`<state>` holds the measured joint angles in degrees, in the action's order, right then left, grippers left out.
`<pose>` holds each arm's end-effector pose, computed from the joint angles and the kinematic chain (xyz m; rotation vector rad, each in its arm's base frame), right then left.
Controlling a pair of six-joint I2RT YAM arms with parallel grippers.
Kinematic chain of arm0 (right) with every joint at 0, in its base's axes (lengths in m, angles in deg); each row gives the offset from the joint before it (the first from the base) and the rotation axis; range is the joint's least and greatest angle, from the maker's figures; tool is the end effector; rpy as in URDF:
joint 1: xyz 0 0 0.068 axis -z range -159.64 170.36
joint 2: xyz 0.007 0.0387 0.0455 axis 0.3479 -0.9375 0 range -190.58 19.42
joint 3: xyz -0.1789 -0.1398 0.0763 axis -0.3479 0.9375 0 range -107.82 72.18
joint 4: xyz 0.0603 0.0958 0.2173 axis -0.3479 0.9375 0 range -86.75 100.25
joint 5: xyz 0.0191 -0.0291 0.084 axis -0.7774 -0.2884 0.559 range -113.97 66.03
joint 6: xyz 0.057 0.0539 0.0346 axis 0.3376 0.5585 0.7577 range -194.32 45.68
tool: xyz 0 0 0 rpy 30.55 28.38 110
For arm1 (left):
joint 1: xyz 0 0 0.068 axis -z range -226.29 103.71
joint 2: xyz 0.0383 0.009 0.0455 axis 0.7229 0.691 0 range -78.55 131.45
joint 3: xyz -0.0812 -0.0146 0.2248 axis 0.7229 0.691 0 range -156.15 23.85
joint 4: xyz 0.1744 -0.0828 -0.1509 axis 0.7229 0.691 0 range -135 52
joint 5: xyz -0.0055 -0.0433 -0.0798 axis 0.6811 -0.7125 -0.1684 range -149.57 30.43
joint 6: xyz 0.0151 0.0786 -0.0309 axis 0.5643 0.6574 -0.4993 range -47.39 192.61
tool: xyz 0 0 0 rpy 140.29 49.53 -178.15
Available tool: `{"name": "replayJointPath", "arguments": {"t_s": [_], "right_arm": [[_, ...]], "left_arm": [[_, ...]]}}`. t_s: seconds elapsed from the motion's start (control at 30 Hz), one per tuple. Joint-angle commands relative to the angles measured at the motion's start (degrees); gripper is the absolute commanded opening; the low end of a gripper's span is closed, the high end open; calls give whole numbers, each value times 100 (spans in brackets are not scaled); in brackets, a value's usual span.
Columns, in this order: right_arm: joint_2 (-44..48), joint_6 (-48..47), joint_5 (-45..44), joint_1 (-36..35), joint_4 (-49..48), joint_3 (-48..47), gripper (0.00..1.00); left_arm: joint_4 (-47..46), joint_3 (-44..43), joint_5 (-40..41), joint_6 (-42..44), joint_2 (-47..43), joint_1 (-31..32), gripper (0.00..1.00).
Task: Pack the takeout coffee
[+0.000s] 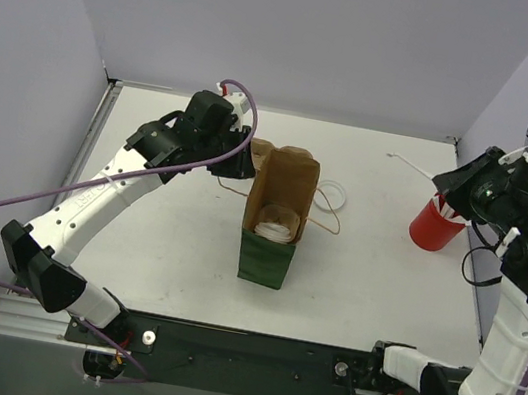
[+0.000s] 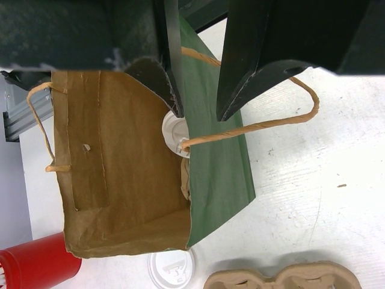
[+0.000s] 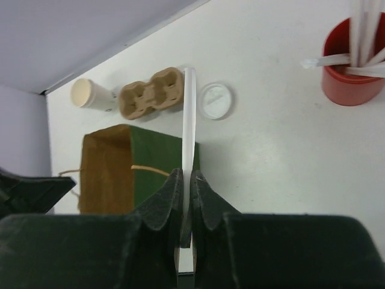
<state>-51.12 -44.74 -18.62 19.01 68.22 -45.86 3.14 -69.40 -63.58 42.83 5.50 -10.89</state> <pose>0.1952 0.0116 0.4932 0.4000 1.8573 0.4568 0.2638 -0.1938 0.3433 0.1538 2.3358 -0.6713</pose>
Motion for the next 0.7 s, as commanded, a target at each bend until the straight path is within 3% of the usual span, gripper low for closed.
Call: {"name": "replayJointPath", "arguments": {"t_s": [0.0, 0.1, 0.23, 0.4, 0.47, 0.67], "right_arm": [[181, 398, 1046, -190, -564, 62, 0], [252, 644, 1513, -497, -801, 123, 0], [103, 724, 1259, -1437, -732, 97, 0], [-433, 637, -20, -2894, -197, -324, 0], [-811, 566, -383, -3187, 260, -737, 0], [-1514, 531, -1140, -3952, 507, -764, 0]], "left_arm": [[-288, -281, -73, -63, -187, -50, 38], [-261, -343, -21, -63, -161, -50, 38], [-235, -404, 76, -80, -178, -50, 38], [-138, -510, 198, -81, -196, -50, 39], [-77, -545, 234, -72, -205, -50, 39], [2, -510, 357, -63, -257, -50, 38]]}}
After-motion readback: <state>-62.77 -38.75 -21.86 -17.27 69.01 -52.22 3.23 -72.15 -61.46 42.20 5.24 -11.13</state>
